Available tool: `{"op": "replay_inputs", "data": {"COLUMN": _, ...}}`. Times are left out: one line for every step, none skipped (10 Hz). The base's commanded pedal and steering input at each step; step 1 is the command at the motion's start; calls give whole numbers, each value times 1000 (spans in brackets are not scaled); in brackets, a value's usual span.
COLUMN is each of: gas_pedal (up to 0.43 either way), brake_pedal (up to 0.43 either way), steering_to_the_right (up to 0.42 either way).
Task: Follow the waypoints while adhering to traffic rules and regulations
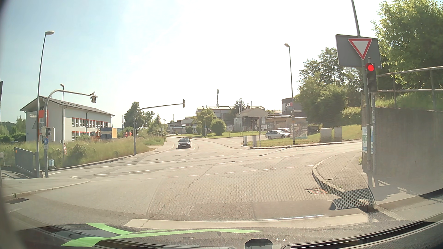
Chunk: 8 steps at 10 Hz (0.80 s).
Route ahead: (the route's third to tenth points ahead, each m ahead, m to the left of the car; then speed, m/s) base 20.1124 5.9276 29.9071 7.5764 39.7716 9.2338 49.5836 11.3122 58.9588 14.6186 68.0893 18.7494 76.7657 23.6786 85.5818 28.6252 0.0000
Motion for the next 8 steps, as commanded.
{"op": "replay_inputs", "data": {"gas_pedal": 0, "brake_pedal": 226, "steering_to_the_right": 8}}
{"op": "replay_inputs", "data": {"gas_pedal": 0, "brake_pedal": 220, "steering_to_the_right": 8}}
{"op": "replay_inputs", "data": {"gas_pedal": 0, "brake_pedal": 220, "steering_to_the_right": 8}}
{"op": "replay_inputs", "data": {"gas_pedal": 0, "brake_pedal": 220, "steering_to_the_right": 8}}
{"op": "replay_inputs", "data": {"gas_pedal": 0, "brake_pedal": 220, "steering_to_the_right": 8}}
{"op": "replay_inputs", "data": {"gas_pedal": 0, "brake_pedal": 220, "steering_to_the_right": 8}}
{"op": "replay_inputs", "data": {"gas_pedal": 0, "brake_pedal": 220, "steering_to_the_right": 8}}
{"op": "replay_inputs", "data": {"gas_pedal": 0, "brake_pedal": 220, "steering_to_the_right": 8}}
